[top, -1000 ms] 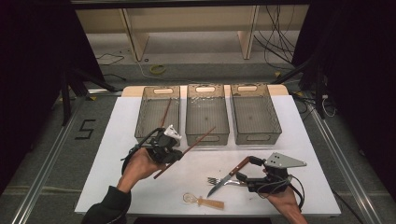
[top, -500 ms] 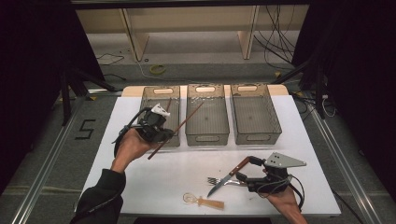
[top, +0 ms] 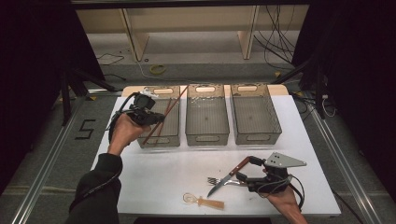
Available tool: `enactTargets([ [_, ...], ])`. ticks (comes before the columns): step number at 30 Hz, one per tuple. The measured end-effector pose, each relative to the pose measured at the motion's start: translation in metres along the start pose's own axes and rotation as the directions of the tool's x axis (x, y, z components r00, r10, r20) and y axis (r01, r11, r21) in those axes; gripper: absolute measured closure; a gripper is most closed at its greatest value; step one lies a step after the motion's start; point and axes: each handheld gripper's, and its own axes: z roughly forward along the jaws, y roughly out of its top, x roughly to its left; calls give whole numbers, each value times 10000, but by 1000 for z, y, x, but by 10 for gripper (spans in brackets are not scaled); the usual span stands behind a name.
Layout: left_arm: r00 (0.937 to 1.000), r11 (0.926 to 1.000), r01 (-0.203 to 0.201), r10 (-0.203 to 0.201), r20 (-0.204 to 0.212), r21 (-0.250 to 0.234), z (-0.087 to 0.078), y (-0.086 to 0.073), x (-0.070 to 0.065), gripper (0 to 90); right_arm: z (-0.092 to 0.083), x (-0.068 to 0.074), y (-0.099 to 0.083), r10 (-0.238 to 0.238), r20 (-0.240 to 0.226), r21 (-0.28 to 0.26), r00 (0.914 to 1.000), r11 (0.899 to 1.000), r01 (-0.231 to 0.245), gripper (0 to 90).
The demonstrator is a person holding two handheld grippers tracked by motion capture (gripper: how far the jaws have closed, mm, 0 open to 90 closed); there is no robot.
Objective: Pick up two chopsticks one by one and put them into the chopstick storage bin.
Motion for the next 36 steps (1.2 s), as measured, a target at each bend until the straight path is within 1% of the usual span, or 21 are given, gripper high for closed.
enactTargets([
  [3, 9998, 9999, 161, -162, -105, -48, 2, 2, 7, 840, 0, 0, 0, -13, -6, 11, 10000, 10000, 13, 216],
  [5, 9996, 9995, 282, -283, -90, -130, 3, 3, 11, 840, 0, 0, 0, -11, -12, 5, 10000, 10000, 11, 216],
  [8, 9990, 9989, 442, -443, -71, -129, 5, 4, 16, 840, 0, 0, 0, -16, -12, 17, 10000, 10000, 16, 216],
  [11, 9983, 9982, 566, -568, -123, -186, 6, 5, 19, 839, 0, 0, 0, -14, -22, 16, 10000, 10000, 14, 216],
  [14, 9973, 9969, 721, -725, -126, -314, 8, 6, 23, 840, 0, 0, 0, -10, -34, 16, 10000, 10000, 10, 216],
  [22, 9954, 9953, 889, -902, -321, -392, 14, 7, 34, 839, 1, 0, 0, -25, -59, 11, 10000, 10000, 25, 216],
  [24, 9942, 9943, 979, -997, -410, -429, 17, 7, 38, 839, 1, 0, 0, -23, -63, 21, 10000, 10000, 23, 216],
  [25, 9933, 9933, 1076, -1092, -391, -417, 18, 7, 40, 840, 1, 0, 0, -17, -75, 30, 10000, 10000, 17, 216],
  [27, 9926, 9932, 1087, -1106, -494, -406, 19, 6, 44, 839, 1, 1, 0, -12, -75, 41, 10000, 10000, 13, 216],
  [29, 9912, 9920, 1160, -1188, -577, -508, 20, 6, 47, 839, 1, 0, 0, -17, -80, 19, 10000, 10000, 17, 216],
  [30, 9904, 9907, 1201, -1239, -608, -636, 20, 5, 48, 839, 1, 0, 0, 7, -72, 34, 10000, 10000, -6, 216],
  [31, 9896, 9895, 1276, -1316, -583, -679, 20, 4, 50, 839, 1, 0, 0, -6, -74, 28, 10000, 10000, 6, 216],
  [36, 9855, 9862, 1487, -1539, -720, -724, 25, -1, 57, 839, 1, 0, -1, -4, -89, 60, 10000, 10000, 5, 216],
])
